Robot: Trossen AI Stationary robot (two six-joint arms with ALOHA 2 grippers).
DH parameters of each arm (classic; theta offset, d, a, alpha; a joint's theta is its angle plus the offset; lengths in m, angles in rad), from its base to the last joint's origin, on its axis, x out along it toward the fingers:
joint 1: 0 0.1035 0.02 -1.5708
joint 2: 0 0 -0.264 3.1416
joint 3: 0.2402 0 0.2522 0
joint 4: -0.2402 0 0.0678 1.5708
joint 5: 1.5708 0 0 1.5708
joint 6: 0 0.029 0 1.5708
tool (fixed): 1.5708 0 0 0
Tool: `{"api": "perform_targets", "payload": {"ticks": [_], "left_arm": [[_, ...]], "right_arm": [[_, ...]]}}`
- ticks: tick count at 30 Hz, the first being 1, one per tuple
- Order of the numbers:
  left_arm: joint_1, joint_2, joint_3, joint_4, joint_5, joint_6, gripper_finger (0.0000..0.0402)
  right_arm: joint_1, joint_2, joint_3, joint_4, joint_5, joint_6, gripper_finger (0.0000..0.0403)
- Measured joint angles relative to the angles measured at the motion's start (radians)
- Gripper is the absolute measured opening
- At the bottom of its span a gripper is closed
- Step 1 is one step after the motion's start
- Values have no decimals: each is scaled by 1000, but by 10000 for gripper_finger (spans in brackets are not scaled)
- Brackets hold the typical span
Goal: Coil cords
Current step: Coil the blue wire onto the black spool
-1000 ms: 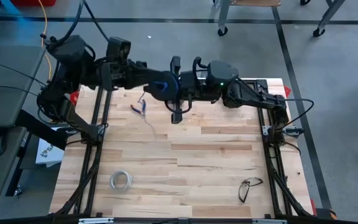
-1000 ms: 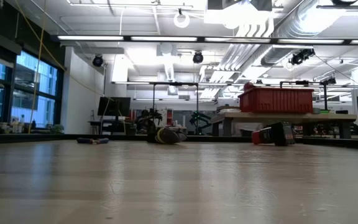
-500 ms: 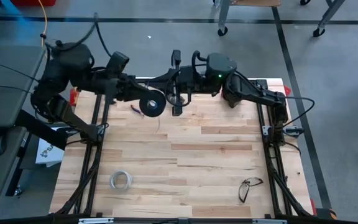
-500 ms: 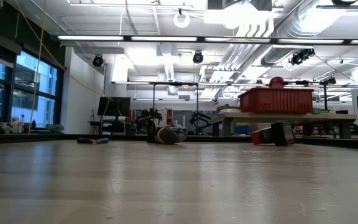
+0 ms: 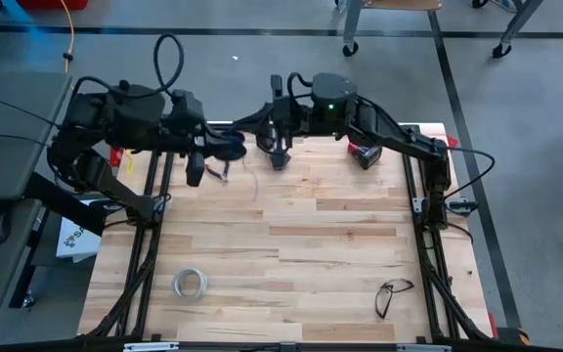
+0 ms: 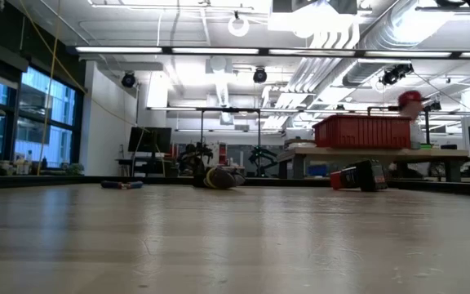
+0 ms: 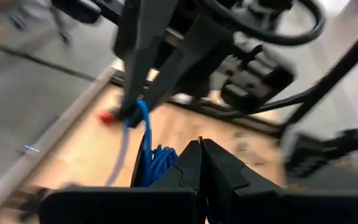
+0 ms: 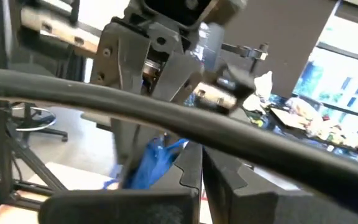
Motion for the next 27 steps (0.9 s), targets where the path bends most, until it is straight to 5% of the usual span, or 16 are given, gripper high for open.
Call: {"api": "perform_targets", "payload": {"ticks": [9,15,27], "left_arm": [[-1,0,-1,-12,-320,445,0],[-1,-1,-1,-9,-467,580,0],[-44,-21,0,73,-415,548,0]], "right_arm": [[-22,-1,2,-12,92,20,0],[-39,-6,4,-2,102,33,1],[-58,-12,4,-41,92,256,28]]}}
